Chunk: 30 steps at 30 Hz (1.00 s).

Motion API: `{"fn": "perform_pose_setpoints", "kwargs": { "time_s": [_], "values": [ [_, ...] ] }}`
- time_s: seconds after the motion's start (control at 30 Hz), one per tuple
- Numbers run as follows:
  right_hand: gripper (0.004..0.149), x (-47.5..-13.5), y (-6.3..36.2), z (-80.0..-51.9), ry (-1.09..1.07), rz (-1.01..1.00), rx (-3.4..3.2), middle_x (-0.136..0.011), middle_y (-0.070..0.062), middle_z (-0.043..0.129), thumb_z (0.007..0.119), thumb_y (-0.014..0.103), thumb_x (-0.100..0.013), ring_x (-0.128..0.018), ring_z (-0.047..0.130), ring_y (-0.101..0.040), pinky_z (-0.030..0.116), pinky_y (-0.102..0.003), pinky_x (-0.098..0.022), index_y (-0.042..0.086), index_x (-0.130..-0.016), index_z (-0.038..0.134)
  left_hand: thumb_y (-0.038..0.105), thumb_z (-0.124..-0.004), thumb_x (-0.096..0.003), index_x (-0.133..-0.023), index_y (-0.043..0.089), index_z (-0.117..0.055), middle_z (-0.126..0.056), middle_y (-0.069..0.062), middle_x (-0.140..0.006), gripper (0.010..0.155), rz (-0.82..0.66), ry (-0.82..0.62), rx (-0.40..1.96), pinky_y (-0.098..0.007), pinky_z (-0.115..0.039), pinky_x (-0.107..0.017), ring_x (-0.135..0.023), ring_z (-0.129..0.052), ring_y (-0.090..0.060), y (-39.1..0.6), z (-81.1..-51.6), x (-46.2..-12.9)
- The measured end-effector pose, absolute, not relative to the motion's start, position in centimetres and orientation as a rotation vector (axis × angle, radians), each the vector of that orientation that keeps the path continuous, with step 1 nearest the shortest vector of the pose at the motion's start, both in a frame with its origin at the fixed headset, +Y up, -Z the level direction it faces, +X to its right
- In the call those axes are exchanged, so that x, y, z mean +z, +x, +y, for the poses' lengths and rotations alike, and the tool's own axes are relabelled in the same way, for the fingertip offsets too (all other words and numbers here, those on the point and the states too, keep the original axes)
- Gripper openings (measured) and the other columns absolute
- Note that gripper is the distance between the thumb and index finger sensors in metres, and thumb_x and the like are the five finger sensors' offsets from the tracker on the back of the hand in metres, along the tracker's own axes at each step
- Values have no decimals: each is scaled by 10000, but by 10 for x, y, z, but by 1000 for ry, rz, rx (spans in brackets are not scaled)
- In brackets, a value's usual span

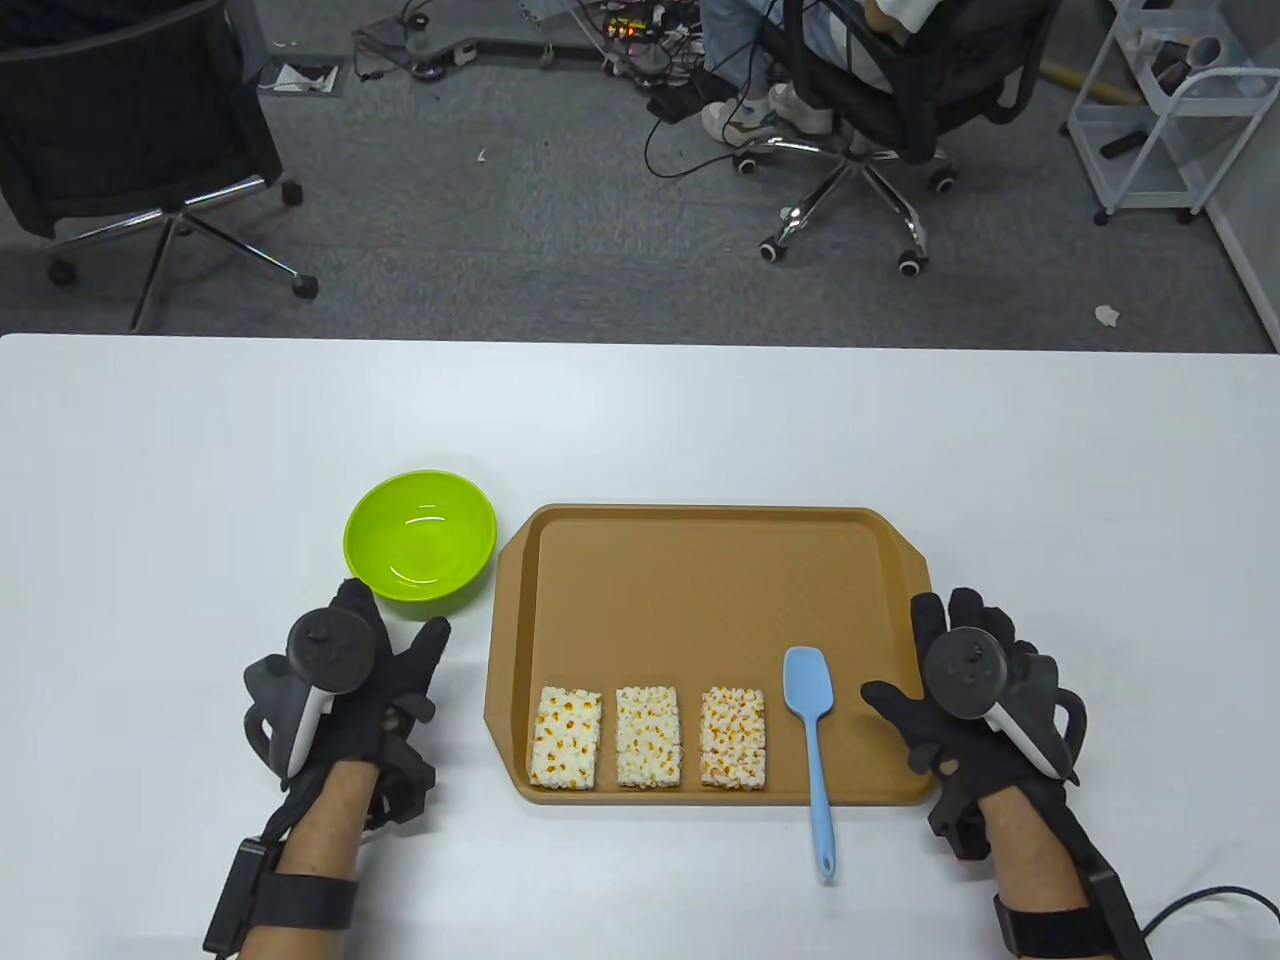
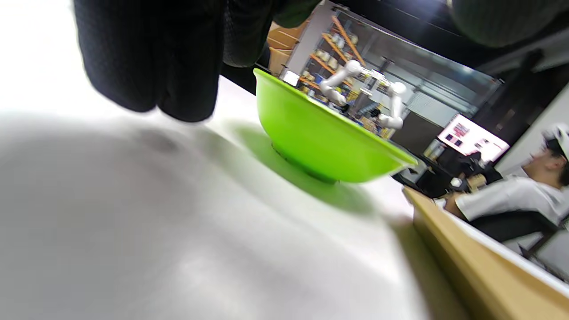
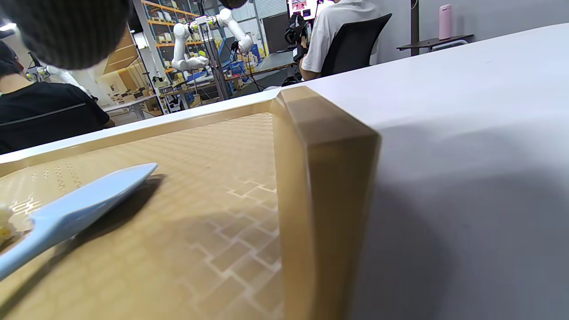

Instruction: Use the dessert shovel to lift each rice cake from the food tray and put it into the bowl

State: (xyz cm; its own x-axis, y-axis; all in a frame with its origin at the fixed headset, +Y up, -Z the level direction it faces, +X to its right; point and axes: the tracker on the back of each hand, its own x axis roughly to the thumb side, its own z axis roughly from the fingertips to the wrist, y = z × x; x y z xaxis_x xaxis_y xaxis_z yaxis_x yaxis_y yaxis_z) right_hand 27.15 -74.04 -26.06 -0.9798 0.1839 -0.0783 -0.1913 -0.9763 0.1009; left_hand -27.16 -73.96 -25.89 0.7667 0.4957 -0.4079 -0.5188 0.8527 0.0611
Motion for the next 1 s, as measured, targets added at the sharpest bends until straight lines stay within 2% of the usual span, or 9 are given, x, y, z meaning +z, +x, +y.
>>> {"fn": "perform_pose_setpoints", "kwargs": {
  "time_s": [0.1, 0.17, 0.3, 0.43, 0.53, 0.83, 1.0],
  "values": [
    [937, -260, 268, -740, -85, 157, 2946, -1128, -119, 133, 641, 684, -307, -1027, 195, -482, 256, -679, -692, 301, -1039, 200, 716, -686, -400, -1023, 35, -298, -512, -275, -1110, 1001, 520, -75, 692, -468, -912, -410, -708, -1009, -429, -278, -740, -273],
    [936, -259, 267, -739, -79, 154, 2942, -1128, -120, 138, 641, 684, -305, -1024, 207, -495, 260, -680, -691, 302, -1039, 202, 696, -699, -413, -1005, 2, -269, -492, -305, -1093, 1009, 590, -106, 800, -430, -940, -363, -643, -1047, -418, -282, -743, -280],
    [933, -259, 265, -739, -73, 156, 2941, -1128, -124, 142, 636, 684, -305, -1024, 216, -500, 264, -681, -691, 302, -1039, 203, 655, -719, -438, -991, -11, -222, -439, -312, -1090, 998, 652, -152, 958, -397, -956, -346, -610, -1062, -416, -284, -752, -293],
    [928, -259, 264, -740, -72, 167, 2935, -1129, -124, 152, 635, 681, -307, -1022, 225, -506, 270, -682, -689, 303, -1039, 209, 589, -730, -466, -972, -19, -153, -396, -311, -1091, 979, 696, -131, 958, -379, -967, -351, -607, -1069, -415, -280, -759, -301],
    [921, -258, 264, -739, -89, 177, 2940, -1132, -103, 160, 638, 673, -312, -1021, 225, -508, 269, -681, -690, 301, -1037, 208, 526, -732, -480, -952, -40, -131, -408, -330, -1074, 951, 741, -96, 957, -360, -988, -316, -540, -1100, -407, -281, -766, -306],
    [915, -257, 264, -739, -102, 197, 2959, -1131, -113, 172, 641, 663, -318, -1020, 244, -501, 272, -679, -690, 296, -1037, 209, 332, -737, -504, -1006, 50, -243, -530, -256, -1076, 759, 770, -61, 1048, -319, -1014, -273, -501, -1138, -325, -284, -779, -314],
    [914, -257, 263, -739, -107, 206, 2962, -1130, -118, 173, 640, 662, -319, -1020, 243, -498, 273, -679, -690, 295, -1036, 209, 282, -740, -504, -1024, 97, -328, -598, -225, -1064, 689, 746, -47, 1085, -302, -1028, -256, -470, -1162, -303, -283, -783, -316]
  ]
}}
